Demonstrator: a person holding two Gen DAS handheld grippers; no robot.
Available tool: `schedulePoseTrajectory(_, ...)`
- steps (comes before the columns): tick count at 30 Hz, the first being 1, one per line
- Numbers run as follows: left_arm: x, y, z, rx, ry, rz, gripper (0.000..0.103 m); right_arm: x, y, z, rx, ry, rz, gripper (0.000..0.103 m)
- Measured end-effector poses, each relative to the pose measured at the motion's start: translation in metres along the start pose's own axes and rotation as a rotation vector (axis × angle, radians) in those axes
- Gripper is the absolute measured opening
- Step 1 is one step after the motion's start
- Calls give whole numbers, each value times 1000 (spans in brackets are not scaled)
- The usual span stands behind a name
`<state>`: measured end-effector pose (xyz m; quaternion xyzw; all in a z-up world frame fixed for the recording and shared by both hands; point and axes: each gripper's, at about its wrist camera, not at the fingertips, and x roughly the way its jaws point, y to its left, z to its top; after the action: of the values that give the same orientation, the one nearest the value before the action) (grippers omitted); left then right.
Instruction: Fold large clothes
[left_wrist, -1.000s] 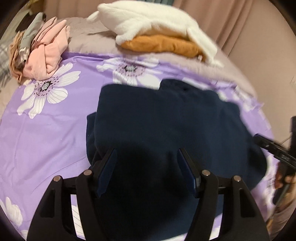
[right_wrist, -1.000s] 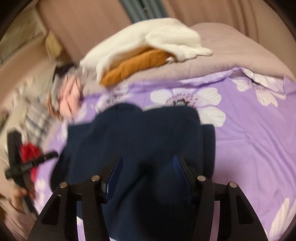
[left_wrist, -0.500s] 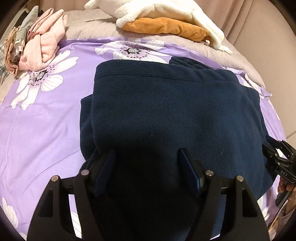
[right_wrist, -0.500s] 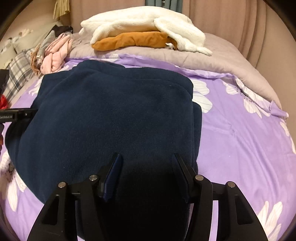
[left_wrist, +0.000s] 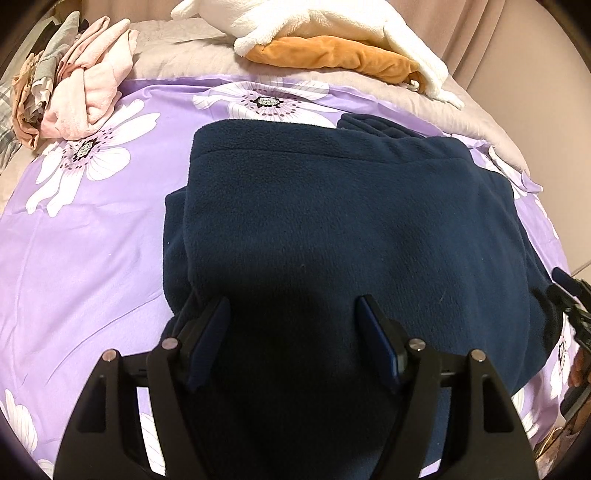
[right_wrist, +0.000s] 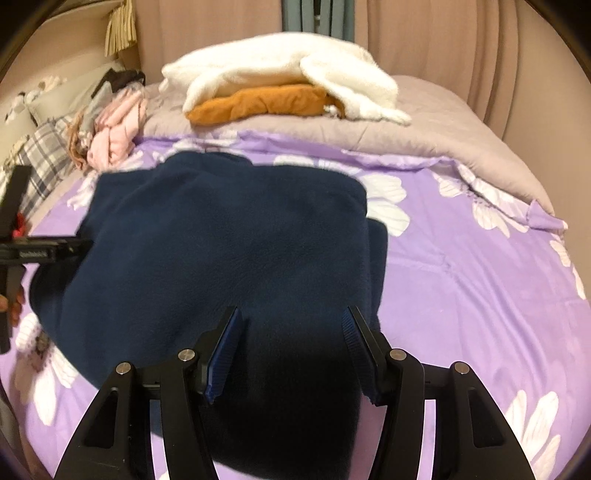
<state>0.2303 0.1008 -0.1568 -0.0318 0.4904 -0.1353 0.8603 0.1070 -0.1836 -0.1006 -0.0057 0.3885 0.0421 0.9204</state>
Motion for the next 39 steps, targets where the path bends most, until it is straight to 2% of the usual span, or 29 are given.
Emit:
schedulePoseTrajectory(6,0,-2,-3,8,-12,11,72,-4,5,-7,-10,-1,38,56)
schedulePoseTrajectory(9,0,-2,-4,16,-16,15,72,9,9,-17,-29,43,10,56)
schedulePoseTrajectory(13,1,-3,-6,31,-27,15,75,20,12,-24,-27,56,-3,56)
schedulePoseTrajectory(15,0,-1,-6,22,-33,5,75,24,14,-26,-26,60,-6,61)
schedulePoseTrajectory(20,-26,14,-15,-65,-55,-71,75,18,22,-25,-62,66,-33,64)
schedulePoseTrajectory(23,-53,30,-30,-137,-92,-124,76,5,17,-26,-32,51,-7,64)
schedulePoseTrajectory(24,-61,34,-35,-160,-103,-131,79,0,16,-28,-17,42,2,64)
schedulePoseTrajectory(25,-70,42,-43,-188,-114,-111,90,-5,13,-30,1,31,14,64)
schedulePoseTrajectory(27,-82,52,-56,-225,-137,-92,93,-17,8,-33,43,6,38,64)
schedulePoseTrajectory(31,-82,82,-82,-373,-100,-195,93,-36,6,-36,81,-35,90,64)
schedulePoseTrajectory(34,-75,91,-94,-455,-72,-243,93,-41,14,-35,86,-42,129,64)
schedulePoseTrajectory(39,-66,98,-103,-534,-56,-378,93,-42,34,-33,43,-52,170,64)
